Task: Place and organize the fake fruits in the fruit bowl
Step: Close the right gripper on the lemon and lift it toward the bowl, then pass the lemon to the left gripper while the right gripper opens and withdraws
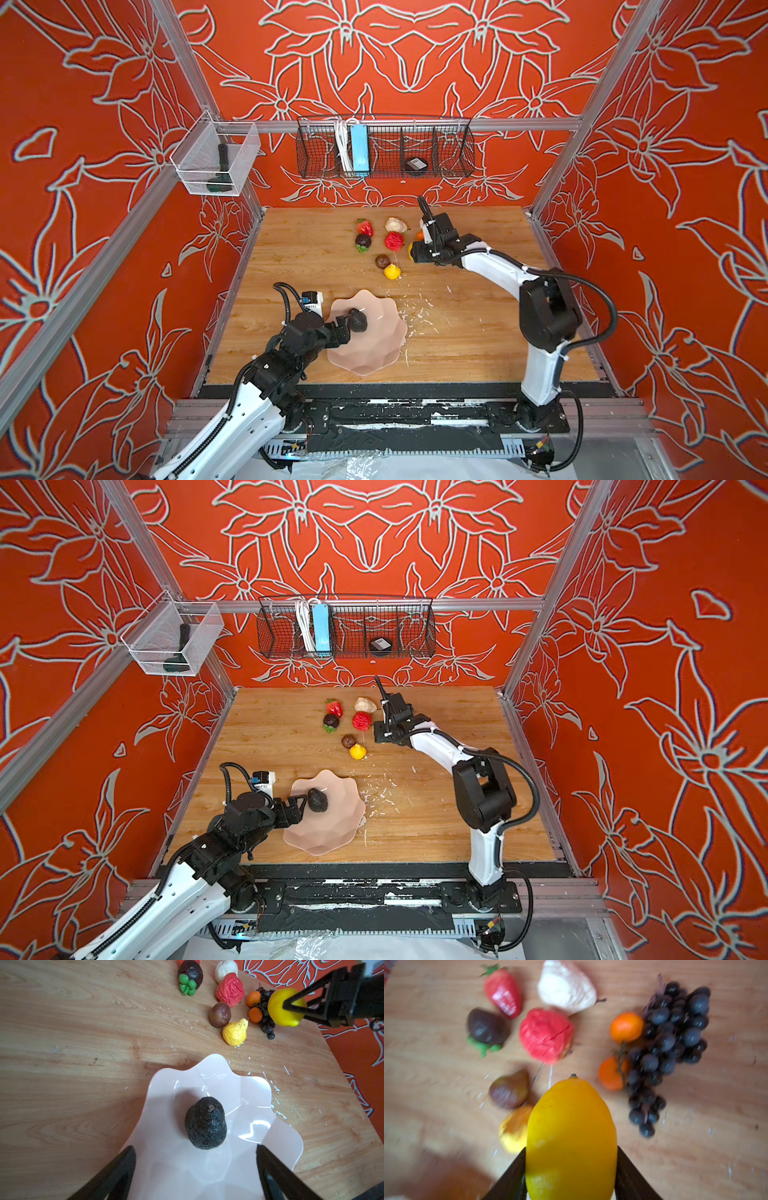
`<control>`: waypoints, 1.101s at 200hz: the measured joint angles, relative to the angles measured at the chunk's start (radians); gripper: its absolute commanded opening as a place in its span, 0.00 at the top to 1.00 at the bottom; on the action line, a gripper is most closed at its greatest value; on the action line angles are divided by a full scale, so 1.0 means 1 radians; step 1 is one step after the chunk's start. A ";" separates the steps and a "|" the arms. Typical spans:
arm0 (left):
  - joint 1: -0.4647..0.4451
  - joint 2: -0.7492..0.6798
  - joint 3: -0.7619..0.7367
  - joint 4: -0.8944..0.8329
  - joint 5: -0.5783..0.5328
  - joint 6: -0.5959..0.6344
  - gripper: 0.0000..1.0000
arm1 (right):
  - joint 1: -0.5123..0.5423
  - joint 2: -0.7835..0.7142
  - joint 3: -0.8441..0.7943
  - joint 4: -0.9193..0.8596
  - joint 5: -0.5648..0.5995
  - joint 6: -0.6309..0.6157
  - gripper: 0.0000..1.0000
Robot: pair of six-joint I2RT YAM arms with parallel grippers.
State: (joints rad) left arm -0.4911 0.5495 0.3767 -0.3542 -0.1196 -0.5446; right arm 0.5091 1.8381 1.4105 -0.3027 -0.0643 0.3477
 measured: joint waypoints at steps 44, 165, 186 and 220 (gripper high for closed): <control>0.000 0.145 0.100 0.004 0.125 -0.072 0.09 | 0.109 -0.274 -0.310 0.161 -0.039 -0.014 0.43; 0.001 0.403 0.334 0.124 0.585 -0.315 0.11 | 0.350 -0.558 -0.743 0.592 -0.045 -0.051 0.44; 0.001 0.403 0.326 0.159 0.613 -0.341 0.11 | 0.383 -0.562 -0.759 0.636 -0.045 -0.056 0.44; 0.001 0.404 0.307 0.184 0.629 -0.367 0.11 | 0.416 -0.573 -0.763 0.679 -0.045 -0.058 0.44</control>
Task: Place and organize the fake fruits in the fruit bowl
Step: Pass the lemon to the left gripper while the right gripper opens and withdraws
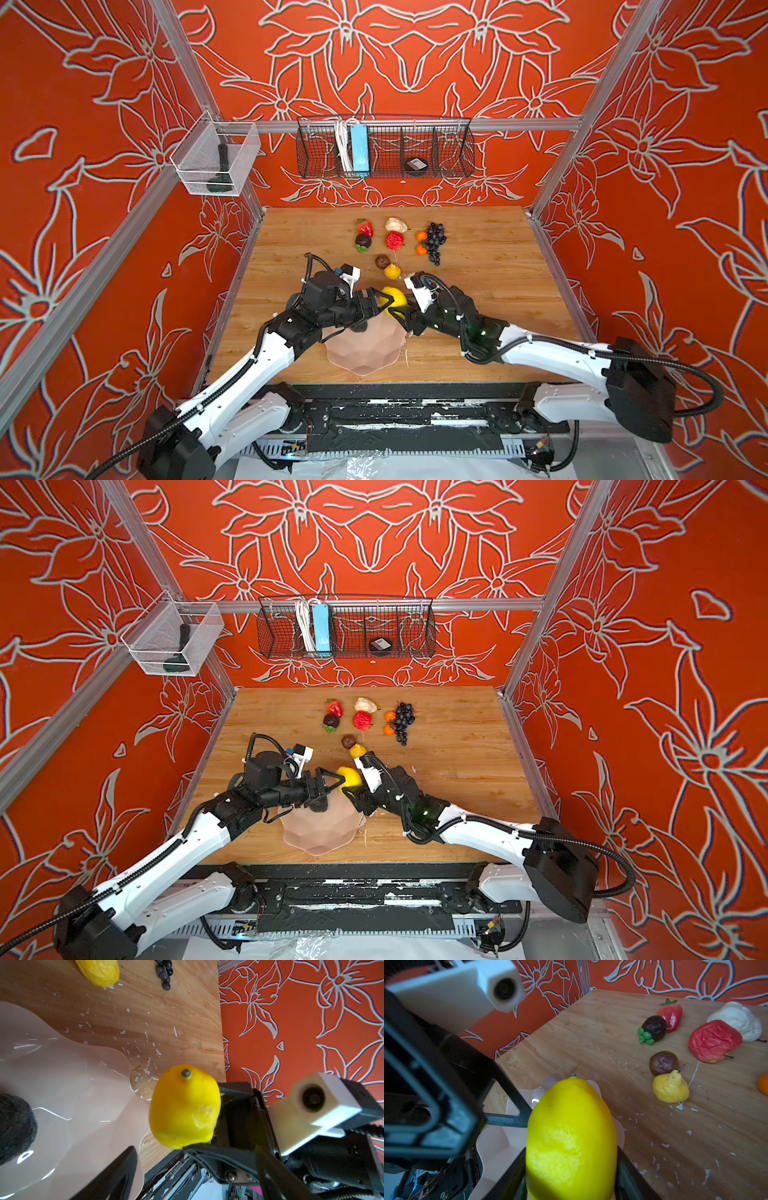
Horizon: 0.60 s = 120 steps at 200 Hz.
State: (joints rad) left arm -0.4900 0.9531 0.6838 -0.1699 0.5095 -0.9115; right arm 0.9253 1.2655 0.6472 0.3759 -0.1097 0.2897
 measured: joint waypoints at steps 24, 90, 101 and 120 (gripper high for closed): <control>0.000 0.000 -0.013 0.020 0.005 -0.013 0.14 | 0.019 -0.013 -0.003 0.014 0.000 0.000 0.44; 0.000 0.000 -0.050 0.079 0.029 -0.034 0.31 | 0.079 -0.040 -0.024 0.031 0.001 0.000 0.44; 0.000 0.000 -0.053 0.091 0.035 -0.043 0.35 | 0.081 -0.041 -0.024 0.031 0.002 0.000 0.44; 0.000 -0.002 -0.066 0.121 0.039 -0.052 0.36 | 0.084 -0.041 -0.024 0.032 0.008 0.000 0.44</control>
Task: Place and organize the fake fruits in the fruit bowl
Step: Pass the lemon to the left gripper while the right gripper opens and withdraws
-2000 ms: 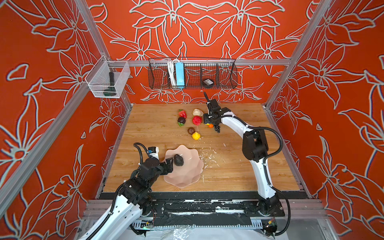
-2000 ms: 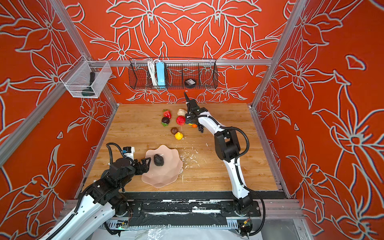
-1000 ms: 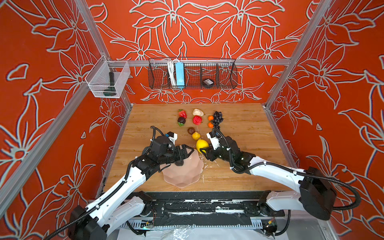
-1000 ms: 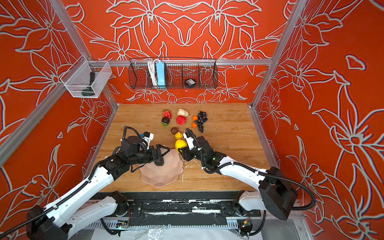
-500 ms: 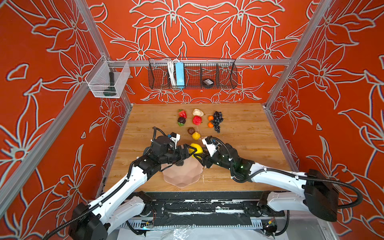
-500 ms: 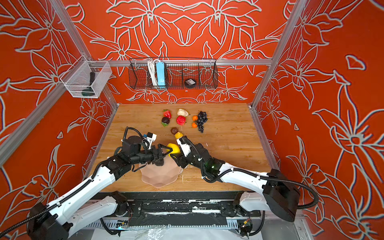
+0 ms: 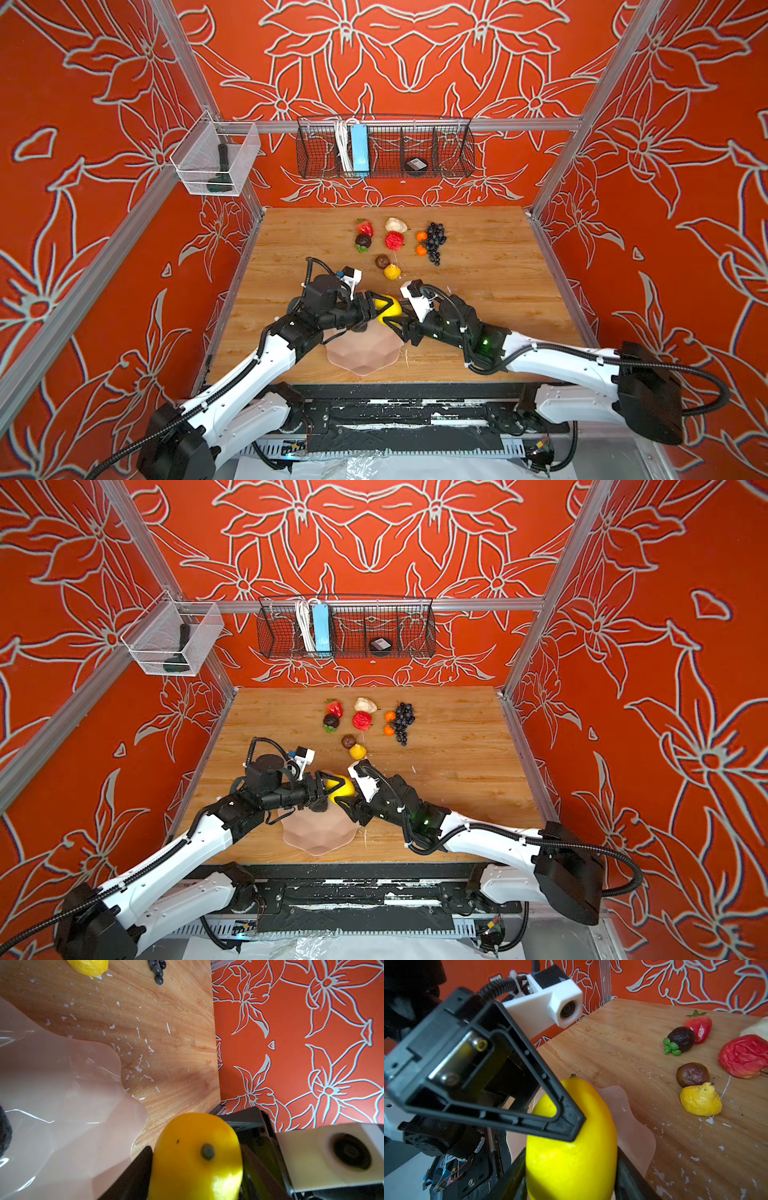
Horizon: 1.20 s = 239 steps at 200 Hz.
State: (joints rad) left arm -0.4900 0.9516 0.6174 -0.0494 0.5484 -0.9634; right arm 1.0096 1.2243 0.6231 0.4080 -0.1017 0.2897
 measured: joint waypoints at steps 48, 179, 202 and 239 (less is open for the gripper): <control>0.003 0.000 -0.011 0.028 0.004 -0.006 0.39 | 0.003 0.000 0.000 0.004 0.015 0.000 0.43; 0.005 -0.008 0.061 -0.146 -0.117 0.127 0.48 | 0.008 -0.060 0.000 -0.102 0.105 0.021 0.07; 0.004 -0.016 0.124 -0.249 -0.219 0.215 0.48 | 0.007 -0.179 -0.001 -0.213 0.197 -0.013 0.06; -0.071 0.071 0.201 -0.334 -0.371 0.313 0.48 | 0.004 -0.331 -0.050 -0.323 0.305 -0.045 0.05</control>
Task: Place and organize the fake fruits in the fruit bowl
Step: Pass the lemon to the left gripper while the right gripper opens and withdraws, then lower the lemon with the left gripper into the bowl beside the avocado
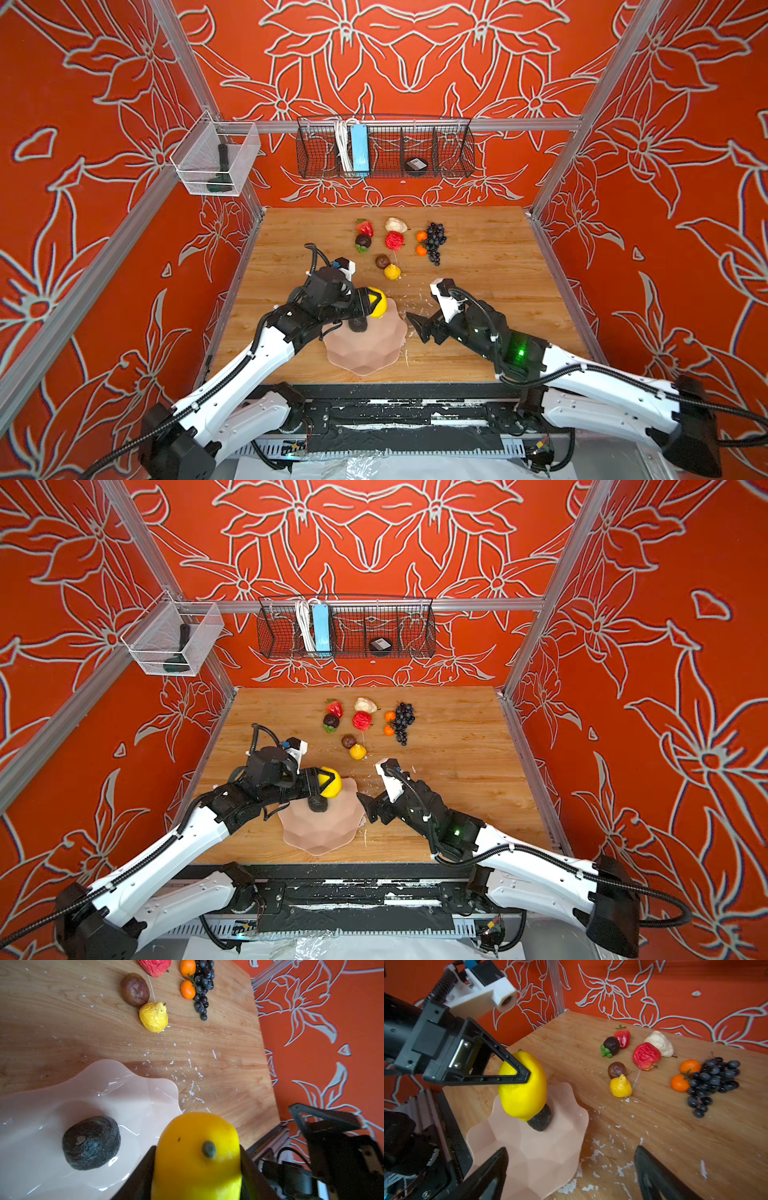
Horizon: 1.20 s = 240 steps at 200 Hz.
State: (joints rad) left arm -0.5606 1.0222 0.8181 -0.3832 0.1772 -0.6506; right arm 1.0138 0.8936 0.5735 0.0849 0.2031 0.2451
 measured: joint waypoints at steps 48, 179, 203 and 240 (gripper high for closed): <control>-0.111 0.169 0.058 -0.069 -0.180 0.028 0.47 | -0.006 -0.068 -0.074 -0.078 0.050 0.014 0.05; -0.175 0.451 0.153 -0.106 -0.357 0.045 0.45 | -0.019 -0.170 -0.086 -0.086 0.051 0.014 0.04; -0.183 0.489 0.170 -0.114 -0.367 0.045 0.45 | -0.022 -0.181 -0.101 -0.089 0.052 0.011 0.03; -0.192 0.519 0.183 -0.132 -0.387 0.043 0.44 | -0.026 -0.182 -0.108 -0.089 0.051 0.009 0.03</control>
State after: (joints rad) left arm -0.7525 1.5410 1.0012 -0.5148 -0.2100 -0.6071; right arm 0.9874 0.7120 0.4660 -0.0036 0.2546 0.2539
